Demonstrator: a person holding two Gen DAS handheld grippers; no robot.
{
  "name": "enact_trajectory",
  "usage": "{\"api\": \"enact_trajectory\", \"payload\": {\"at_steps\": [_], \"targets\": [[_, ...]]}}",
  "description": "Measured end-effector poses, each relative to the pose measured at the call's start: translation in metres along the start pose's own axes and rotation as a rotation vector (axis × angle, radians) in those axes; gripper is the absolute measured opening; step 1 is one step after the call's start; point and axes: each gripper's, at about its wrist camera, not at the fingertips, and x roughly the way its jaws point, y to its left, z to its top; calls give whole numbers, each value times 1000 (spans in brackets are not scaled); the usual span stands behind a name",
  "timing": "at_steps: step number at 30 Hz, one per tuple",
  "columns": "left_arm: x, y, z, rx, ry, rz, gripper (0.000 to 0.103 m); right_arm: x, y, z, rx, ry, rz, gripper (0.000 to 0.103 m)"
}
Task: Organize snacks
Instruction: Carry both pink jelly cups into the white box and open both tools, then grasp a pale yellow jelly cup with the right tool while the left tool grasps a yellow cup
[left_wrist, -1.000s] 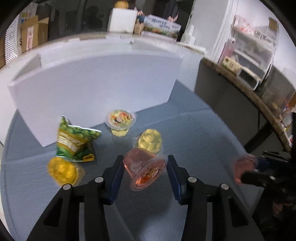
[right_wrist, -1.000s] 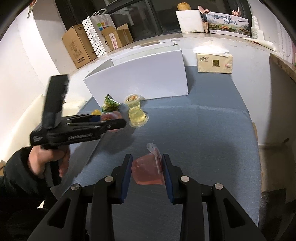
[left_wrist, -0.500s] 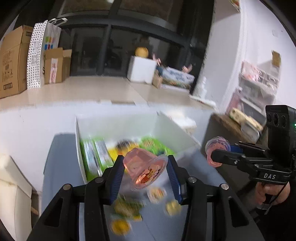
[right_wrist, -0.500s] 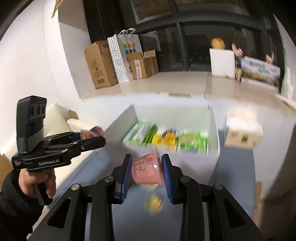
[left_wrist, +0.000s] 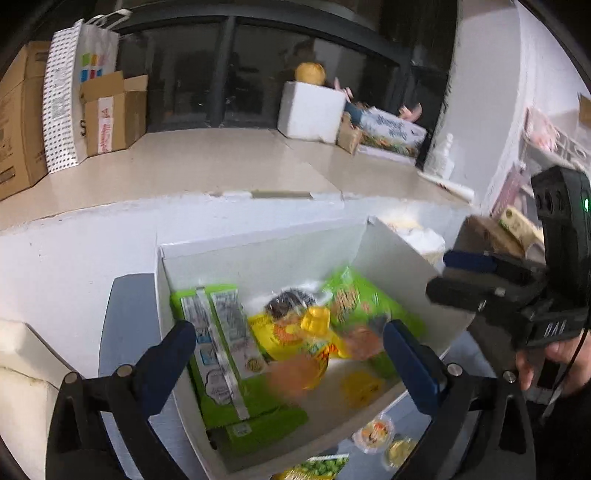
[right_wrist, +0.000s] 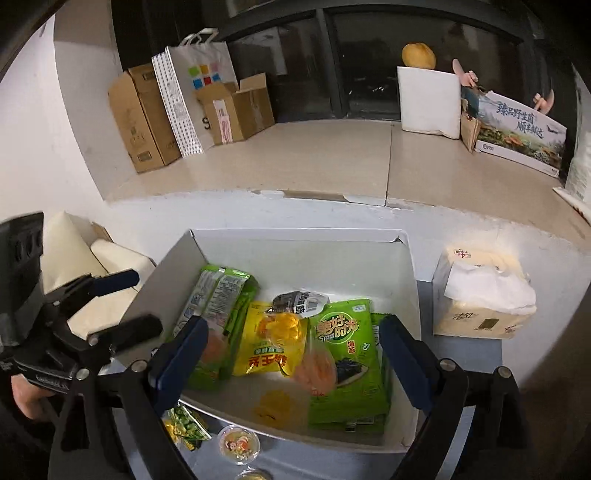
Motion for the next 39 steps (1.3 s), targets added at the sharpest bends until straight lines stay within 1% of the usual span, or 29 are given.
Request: {"api": "enact_trajectory", "payload": {"at_steps": [2, 3, 6, 10, 13, 14, 15, 17, 18, 20, 22, 25, 27, 29, 30, 31, 33, 34, 36, 39], "targets": [[-3, -2, -5, 22, 12, 11, 103, -2, -3, -3, 10, -7, 1, 99], [-5, -2, -6, 28, 9, 10, 103, -5, -4, -3, 17, -13, -4, 103], [-17, -3, -11, 28, 1, 25, 103, -22, -5, -6, 34, -57, 11, 103], [-38, -6, -27, 18, -17, 41, 103, -47, -2, -17, 53, -85, 41, 103], [-60, -9, -48, -11, -46, 34, 103, -68, 6, -39, 51, -108, 43, 103], [-66, -11, -58, -11, -45, 32, 103, -74, 9, -50, 49, -107, 47, 103], [-71, -12, -66, -9, -48, 34, 103, -78, 13, -61, 36, -99, 45, 103], [-79, -16, -87, -24, -50, 37, 103, -81, 23, -90, 13, -74, 13, 103], [-82, -19, -102, -24, -37, 19, 103, -80, 27, -102, 4, -55, 4, 103], [-85, -23, -121, -34, -27, 19, 103, -72, 33, -126, 2, -20, -25, 103], [-84, -26, -141, -59, 9, 1, 103, -58, 36, -147, 7, 16, -26, 103], [-81, -27, -164, -94, 52, -26, 103, -34, 39, -162, 5, 84, -23, 103], [-81, -28, -174, -97, 61, -13, 103, -17, 42, -168, -9, 117, -18, 103], [-78, -27, -181, -99, 80, 5, 103, -4, 42, -169, -21, 131, -8, 97], [-77, -25, -183, -110, 86, 8, 103, 0, 44, -169, -20, 135, -8, 83], [-75, -22, -185, -120, 92, 2, 103, 5, 43, -169, -16, 146, -7, 61], [-70, -18, -185, -133, 103, 7, 103, 19, 40, -170, -16, 186, -43, 38], [-68, -17, -185, -140, 107, 11, 103, 23, 39, -170, -15, 198, -37, 39], [-66, -15, -185, -151, 105, -2, 103, 22, 37, -172, -17, 180, -25, 37], [-60, -15, -184, -148, 112, 2, 103, 13, 35, -176, -23, 164, -3, 35]]}}
